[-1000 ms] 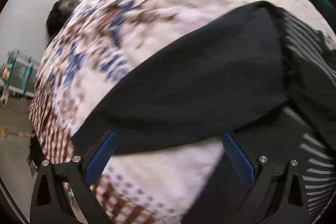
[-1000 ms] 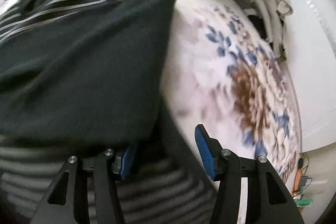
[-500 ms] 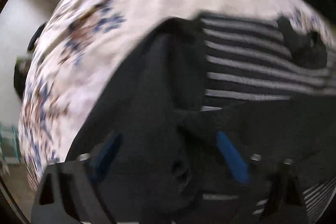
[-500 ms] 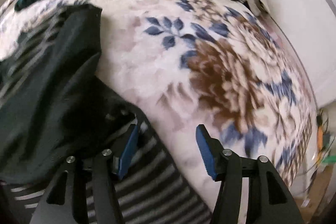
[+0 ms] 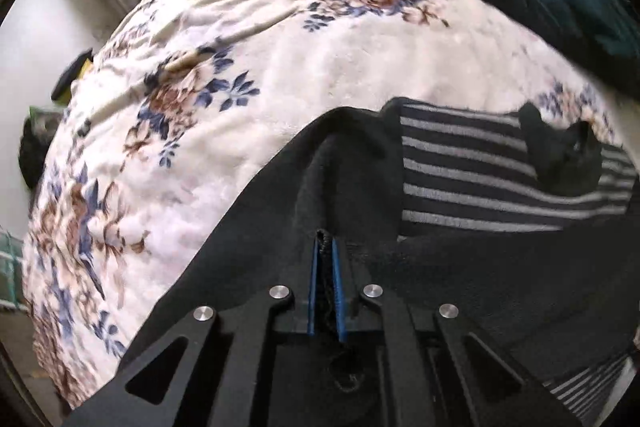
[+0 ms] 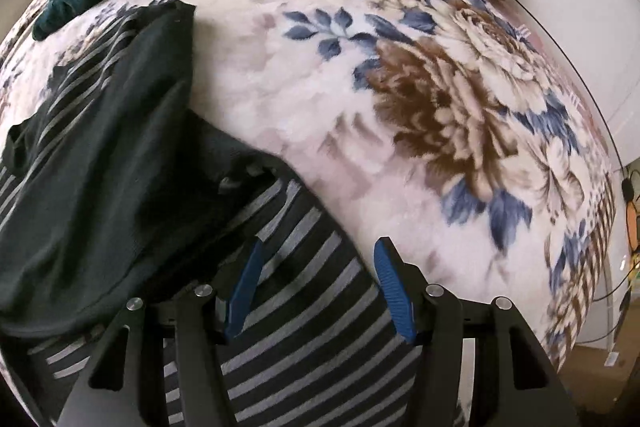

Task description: Fold small clothes

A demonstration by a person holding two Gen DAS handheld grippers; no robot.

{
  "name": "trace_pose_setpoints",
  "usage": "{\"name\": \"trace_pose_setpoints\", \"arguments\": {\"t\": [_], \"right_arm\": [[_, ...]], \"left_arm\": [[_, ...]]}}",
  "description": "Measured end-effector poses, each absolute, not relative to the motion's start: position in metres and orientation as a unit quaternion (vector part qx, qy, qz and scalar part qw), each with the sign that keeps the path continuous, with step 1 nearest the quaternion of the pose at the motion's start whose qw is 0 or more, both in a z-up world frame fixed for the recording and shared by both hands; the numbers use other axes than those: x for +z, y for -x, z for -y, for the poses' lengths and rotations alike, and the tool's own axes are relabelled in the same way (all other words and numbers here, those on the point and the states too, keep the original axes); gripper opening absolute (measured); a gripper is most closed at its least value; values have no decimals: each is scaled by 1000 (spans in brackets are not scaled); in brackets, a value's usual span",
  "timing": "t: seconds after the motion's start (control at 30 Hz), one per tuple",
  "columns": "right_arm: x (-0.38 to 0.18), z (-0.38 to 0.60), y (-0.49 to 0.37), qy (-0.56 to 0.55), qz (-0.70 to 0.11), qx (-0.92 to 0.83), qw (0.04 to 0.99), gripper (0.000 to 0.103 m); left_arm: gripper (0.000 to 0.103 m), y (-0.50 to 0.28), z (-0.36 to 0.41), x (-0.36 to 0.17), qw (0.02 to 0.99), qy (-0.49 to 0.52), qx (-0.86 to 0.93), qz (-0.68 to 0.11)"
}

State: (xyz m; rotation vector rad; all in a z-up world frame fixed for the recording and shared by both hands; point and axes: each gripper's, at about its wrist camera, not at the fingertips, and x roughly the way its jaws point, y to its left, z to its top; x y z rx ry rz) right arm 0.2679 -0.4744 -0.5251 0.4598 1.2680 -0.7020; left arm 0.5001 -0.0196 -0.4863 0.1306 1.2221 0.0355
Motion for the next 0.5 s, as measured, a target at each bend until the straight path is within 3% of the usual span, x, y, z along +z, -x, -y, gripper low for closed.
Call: {"name": "trace_pose_setpoints", "arguments": {"t": [0.23, 0.5], "right_arm": [[-548, 481, -312, -129, -583, -286, 750, 60], [-544, 528, -298, -274, -578, -318, 700, 58]], "left_arm": [[5, -497, 29, -501, 815, -72, 28, -575], [5, -498, 21, -508, 807, -62, 27, -587]]}}
